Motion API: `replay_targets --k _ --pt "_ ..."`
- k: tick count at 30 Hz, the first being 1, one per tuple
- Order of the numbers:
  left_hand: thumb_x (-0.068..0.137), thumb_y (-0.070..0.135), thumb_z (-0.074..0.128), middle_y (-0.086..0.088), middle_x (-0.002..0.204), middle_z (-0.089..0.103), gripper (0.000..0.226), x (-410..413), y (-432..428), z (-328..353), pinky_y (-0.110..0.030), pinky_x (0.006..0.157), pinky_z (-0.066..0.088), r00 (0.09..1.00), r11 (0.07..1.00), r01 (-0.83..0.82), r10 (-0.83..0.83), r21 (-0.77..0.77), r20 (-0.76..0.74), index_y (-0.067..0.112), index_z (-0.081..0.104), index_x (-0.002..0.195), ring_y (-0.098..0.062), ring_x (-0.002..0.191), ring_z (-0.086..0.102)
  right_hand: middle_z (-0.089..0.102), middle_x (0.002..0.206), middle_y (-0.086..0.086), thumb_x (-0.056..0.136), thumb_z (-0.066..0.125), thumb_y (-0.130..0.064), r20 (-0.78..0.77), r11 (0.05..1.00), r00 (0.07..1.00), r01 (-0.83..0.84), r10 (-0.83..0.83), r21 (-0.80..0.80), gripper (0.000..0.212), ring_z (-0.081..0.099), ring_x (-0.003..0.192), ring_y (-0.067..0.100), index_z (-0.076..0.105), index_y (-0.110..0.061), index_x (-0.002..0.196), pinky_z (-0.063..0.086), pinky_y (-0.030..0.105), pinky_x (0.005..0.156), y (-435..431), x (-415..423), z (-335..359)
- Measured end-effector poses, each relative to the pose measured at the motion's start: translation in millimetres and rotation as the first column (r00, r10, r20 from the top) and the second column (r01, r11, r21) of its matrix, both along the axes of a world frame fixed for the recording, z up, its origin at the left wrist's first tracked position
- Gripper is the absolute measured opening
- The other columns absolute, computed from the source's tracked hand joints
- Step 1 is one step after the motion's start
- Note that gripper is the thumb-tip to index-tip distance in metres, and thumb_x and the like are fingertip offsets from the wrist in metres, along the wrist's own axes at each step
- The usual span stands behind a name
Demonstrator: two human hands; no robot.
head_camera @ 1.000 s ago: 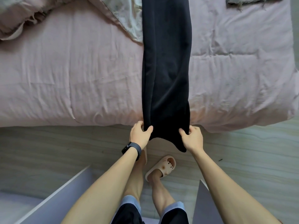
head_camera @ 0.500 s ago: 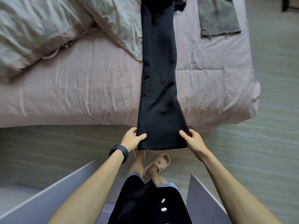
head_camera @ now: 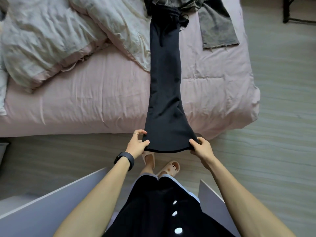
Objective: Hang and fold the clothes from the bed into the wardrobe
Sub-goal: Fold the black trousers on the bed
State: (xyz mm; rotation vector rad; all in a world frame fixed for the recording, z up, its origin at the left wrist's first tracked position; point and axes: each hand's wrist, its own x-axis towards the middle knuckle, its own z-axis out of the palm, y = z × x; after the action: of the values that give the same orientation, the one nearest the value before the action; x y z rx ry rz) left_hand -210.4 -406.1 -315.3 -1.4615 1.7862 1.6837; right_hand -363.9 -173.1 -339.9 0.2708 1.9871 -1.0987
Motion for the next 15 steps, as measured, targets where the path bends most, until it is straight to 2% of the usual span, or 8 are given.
replay_targets --k 1,3,5,8,9,11,13,15 --pt "0.094 0.008 0.059 -0.005 0.083 0.065 0.024 0 1 6 -0.021 0.05 0.046 0.999 0.999 0.033 -0.033 0.005 -0.008 0.031 0.057 0.098 -0.007 0.06 0.063 0.07 0.102 0.005 0.091 0.065 -0.028 -0.042 1.0 0.999 0.003 -0.003 0.003 0.008 0.071 0.082 0.016 0.065 -0.022 0.097 0.061 0.039 0.076 3 1 5" --pt "0.094 0.0 0.056 -0.005 0.082 0.065 0.025 0 1 12 -0.012 0.045 0.042 0.996 0.996 0.086 -0.086 0.018 -0.013 0.022 0.066 0.086 -0.001 0.052 0.06 0.07 0.096 0.0 0.089 0.066 -0.028 -0.117 1.0 0.993 0.025 -0.026 -0.006 0.015 0.073 0.075 0.012 0.061 -0.031 0.103 0.061 0.04 0.079 8 2 13" --pt "0.093 -0.003 0.055 0.0 0.078 0.066 0.03 -1 0 17 -0.01 0.046 0.04 0.993 0.993 0.12 -0.12 -0.006 0.007 0.021 0.071 0.083 -0.005 0.057 0.057 0.072 0.087 0.001 0.088 0.069 -0.03 -0.154 0.998 0.987 0.042 -0.05 -0.054 0.026 0.074 0.072 0.012 0.058 -0.041 0.109 0.061 0.036 0.074 12 1 23" --pt "0.092 0.003 0.06 0.012 0.073 0.067 0.025 -4 -8 25 -0.009 0.047 0.039 0.996 0.997 0.082 -0.082 -0.012 -0.019 0.022 0.075 0.087 0.0 0.056 0.054 0.075 0.081 0.003 0.089 0.071 -0.034 -0.189 0.991 0.978 0.062 -0.084 -0.118 0.015 0.074 0.069 0.02 0.064 -0.042 0.1 0.06 0.034 0.069 12 -4 38" --pt "0.09 0.005 0.064 0.012 0.075 0.069 0.022 -5 -10 28 -0.01 0.051 0.042 0.995 0.996 0.09 -0.09 0.004 -0.045 0.024 0.075 0.088 0.001 0.058 0.057 0.075 0.083 0.004 0.09 0.071 -0.034 -0.2 0.988 0.974 0.08 -0.105 -0.132 0.01 0.074 0.068 0.021 0.066 -0.04 0.096 0.059 0.033 0.067 11 -7 42" --pt "0.082 0.011 0.076 0.008 0.091 0.074 0.021 -6 -12 35 -0.016 0.071 0.052 0.978 0.981 0.192 -0.19 0.017 -0.09 0.026 0.075 0.097 -0.005 0.081 0.067 0.075 0.088 0.006 0.091 0.071 -0.033 -0.212 0.985 0.969 0.096 -0.125 -0.141 0.004 0.074 0.069 0.022 0.068 -0.036 0.092 0.057 0.027 0.063 10 -11 49" --pt "0.074 0.018 0.083 0.003 0.108 0.068 0.039 -9 -12 39 -0.026 0.09 0.052 0.9 0.895 0.43 -0.435 -0.12 -0.018 0.025 0.07 0.111 -0.013 0.098 0.066 0.075 0.09 0.009 0.091 0.072 -0.03 -0.202 0.986 0.975 0.059 -0.09 -0.155 0.004 0.074 0.074 0.02 0.072 -0.034 0.09 0.056 0.027 0.066 9 -17 54" --pt "0.076 0.019 0.078 0.001 0.115 0.057 0.045 -14 -10 41 -0.027 0.094 0.048 0.771 0.708 0.627 -0.623 -0.324 0.131 0.025 0.063 0.119 -0.015 0.104 0.06 0.074 0.095 0.008 0.085 0.076 -0.02 -0.199 0.989 0.98 -0.024 -0.005 -0.147 0.016 0.072 0.081 0.018 0.074 -0.033 0.094 0.057 0.029 0.074 7 -23 56"
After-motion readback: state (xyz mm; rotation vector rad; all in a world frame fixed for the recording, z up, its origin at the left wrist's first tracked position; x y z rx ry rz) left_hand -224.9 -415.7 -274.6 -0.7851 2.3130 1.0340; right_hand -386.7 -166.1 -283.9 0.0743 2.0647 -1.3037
